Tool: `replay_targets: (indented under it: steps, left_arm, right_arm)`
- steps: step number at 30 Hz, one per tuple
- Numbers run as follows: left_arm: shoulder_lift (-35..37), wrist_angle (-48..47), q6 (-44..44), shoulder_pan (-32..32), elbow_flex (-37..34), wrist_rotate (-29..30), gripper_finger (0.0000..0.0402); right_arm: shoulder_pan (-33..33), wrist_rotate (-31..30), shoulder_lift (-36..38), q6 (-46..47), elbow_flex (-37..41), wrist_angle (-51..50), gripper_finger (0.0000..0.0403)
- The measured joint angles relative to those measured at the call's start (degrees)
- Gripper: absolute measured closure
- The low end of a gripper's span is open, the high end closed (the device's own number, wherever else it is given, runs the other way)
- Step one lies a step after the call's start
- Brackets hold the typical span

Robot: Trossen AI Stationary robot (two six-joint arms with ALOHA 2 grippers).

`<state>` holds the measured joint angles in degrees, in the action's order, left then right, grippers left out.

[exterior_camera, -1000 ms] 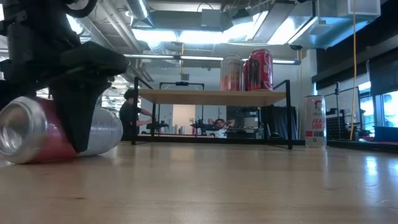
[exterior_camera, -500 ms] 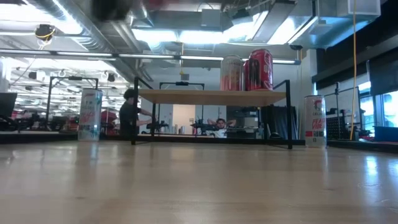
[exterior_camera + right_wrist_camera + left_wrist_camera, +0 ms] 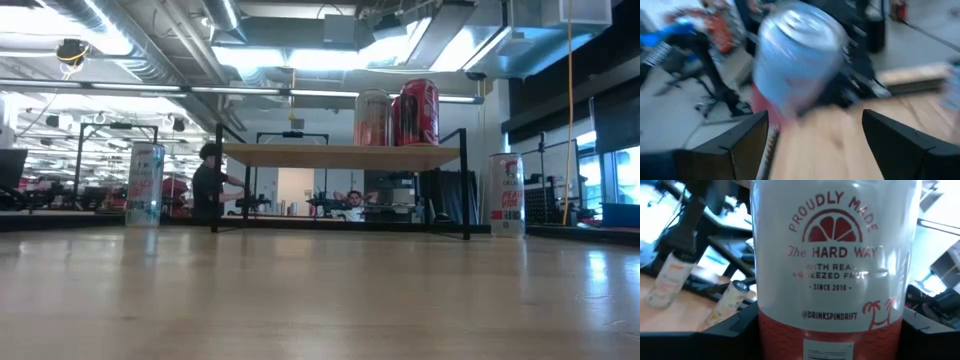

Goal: Place canned beverage on shelf
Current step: Put the pink soda can on the shelf aligned with the other pink soda can

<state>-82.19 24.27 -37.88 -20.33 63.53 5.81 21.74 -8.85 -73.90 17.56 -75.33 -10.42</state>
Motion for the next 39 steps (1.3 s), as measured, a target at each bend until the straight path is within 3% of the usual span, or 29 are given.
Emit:
replay_targets:
  steps: [6, 16, 25, 34, 39]
  left_arm:
    - [-2.5, 4.7, 0.3, 1.2, 0.0, -1.6, 0.0135]
    - [-2.4, 4.7, 2.7, 1.0, 0.1, 1.0, 0.0133]
    - [-2.5, 4.1, 3.5, 1.1, 0.1, 1.5, 0.0133]
    - [-3.2, 0.5, 3.7, 2.5, -0.2, 3.1, 0.0133]
    - [-2.9, -0.2, 4.0, 2.8, -0.1, 3.5, 0.0133]
  right_arm:
    - [0.0, 2.9, -5.2, -0.9, 0.1, 11.7, 0.0095]
    - [0.1, -2.1, -8.8, 3.2, 0.1, 20.5, 0.0095]
    - [-0.3, -4.0, -9.1, 9.0, 0.1, 20.5, 0.0089]
    - [-1.4, -9.0, -10.7, 15.5, 0.0, 21.3, 0.0009]
    - [-1.6, -8.2, -11.5, 15.2, -0.1, 20.1, 0.0028]
